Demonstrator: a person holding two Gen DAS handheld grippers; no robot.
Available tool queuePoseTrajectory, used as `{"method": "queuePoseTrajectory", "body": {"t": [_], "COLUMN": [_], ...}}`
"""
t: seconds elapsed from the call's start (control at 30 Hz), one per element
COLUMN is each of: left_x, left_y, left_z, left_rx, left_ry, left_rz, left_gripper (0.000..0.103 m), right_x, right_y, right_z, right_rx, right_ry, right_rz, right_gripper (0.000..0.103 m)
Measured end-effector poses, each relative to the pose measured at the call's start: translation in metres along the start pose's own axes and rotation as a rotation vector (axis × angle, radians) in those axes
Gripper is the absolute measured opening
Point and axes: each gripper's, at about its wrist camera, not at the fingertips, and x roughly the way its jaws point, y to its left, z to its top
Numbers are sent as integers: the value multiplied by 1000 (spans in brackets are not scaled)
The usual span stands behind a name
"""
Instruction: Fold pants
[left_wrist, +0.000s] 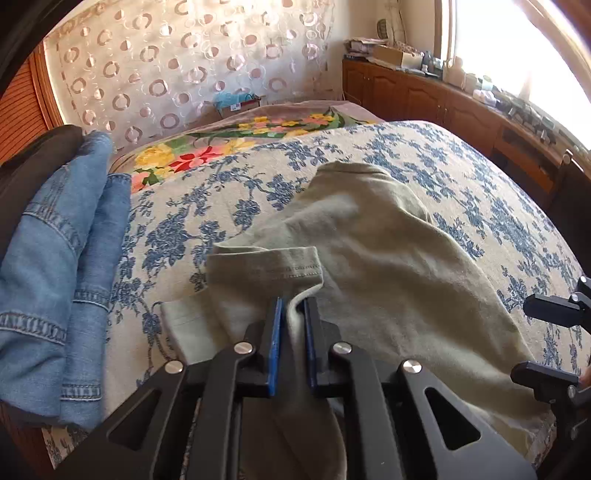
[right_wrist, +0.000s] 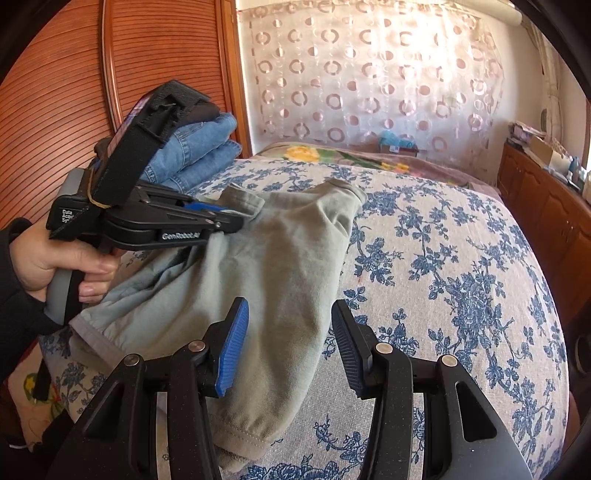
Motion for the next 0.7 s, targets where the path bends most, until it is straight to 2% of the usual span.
{"method": "queuePoseTrajectory", "body": {"t": [0.17, 0.33, 0.47, 0.6, 0.7], "left_x": [-22, -32, -40, -49, -53], "left_y": [23, 49, 60, 61, 56], "left_z": [-6, -14, -18, -22, -28], "left_rx": [-84, -142, -158, -154, -143], "left_ry": [-69, -70, -83, -96, -94], "left_rz": [29, 69, 72, 70, 48], "left_gripper": [5, 6, 7, 12, 21], "right_x": [0, 0, 0, 0, 0], "right_y": [-1, -1, 0, 0, 0], "right_z": [0, 0, 0, 0, 0], "right_rx": [-2, -3, -2, -2, -2], "right_ry": [-4, -3, -4, -4, -5], "right_rz": [-2, -2, -3, -2, -3], "right_gripper": [47, 47, 47, 47, 47]}}
